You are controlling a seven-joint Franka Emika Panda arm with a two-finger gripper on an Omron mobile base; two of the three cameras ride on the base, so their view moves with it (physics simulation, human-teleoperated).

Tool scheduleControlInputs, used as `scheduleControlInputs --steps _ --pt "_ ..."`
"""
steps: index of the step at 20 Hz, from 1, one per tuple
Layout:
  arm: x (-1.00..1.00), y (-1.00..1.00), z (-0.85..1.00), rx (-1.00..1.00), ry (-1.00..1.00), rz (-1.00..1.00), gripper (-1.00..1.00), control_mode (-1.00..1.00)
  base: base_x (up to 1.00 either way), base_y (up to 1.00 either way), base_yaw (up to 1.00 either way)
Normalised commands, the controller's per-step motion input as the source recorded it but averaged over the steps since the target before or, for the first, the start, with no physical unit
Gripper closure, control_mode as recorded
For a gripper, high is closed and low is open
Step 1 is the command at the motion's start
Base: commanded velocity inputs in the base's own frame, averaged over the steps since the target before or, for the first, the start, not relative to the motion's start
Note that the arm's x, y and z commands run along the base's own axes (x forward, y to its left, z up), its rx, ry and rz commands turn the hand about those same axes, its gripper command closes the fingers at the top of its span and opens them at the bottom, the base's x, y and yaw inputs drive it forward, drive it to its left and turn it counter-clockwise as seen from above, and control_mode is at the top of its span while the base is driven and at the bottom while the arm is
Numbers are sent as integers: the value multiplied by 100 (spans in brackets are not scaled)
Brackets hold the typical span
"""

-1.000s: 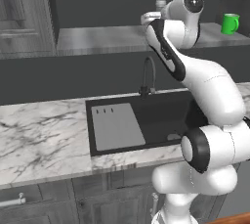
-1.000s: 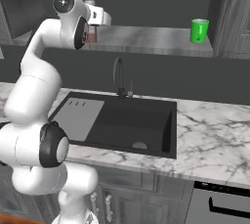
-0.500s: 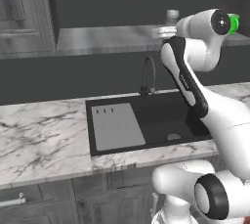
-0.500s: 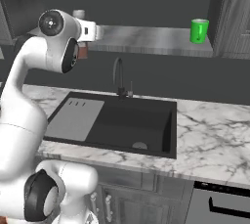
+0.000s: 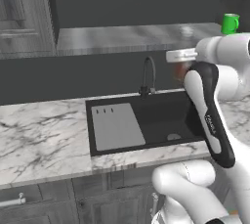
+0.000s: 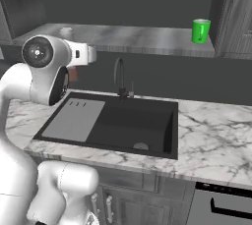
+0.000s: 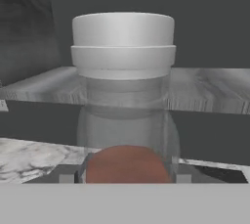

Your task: Take the cinnamon bottle from the cabinet and place it on the dining table, next to the plate with the cupcake. Then take the chocolate from the dining counter and place it on the cupcake plate.

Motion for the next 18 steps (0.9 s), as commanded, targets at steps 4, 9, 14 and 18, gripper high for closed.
scheduleControlInputs --steps 4,9,14,18 --pt "-91 0 -53 0 1 9 100 -100 0 0 0" --pt "-18 0 -10 0 0 2 100 100 -79 0 10" --pt "0 0 0 0 0 0 100 100 -67 4 64" --pt "0 0 0 0 0 0 100 100 -30 3 98"
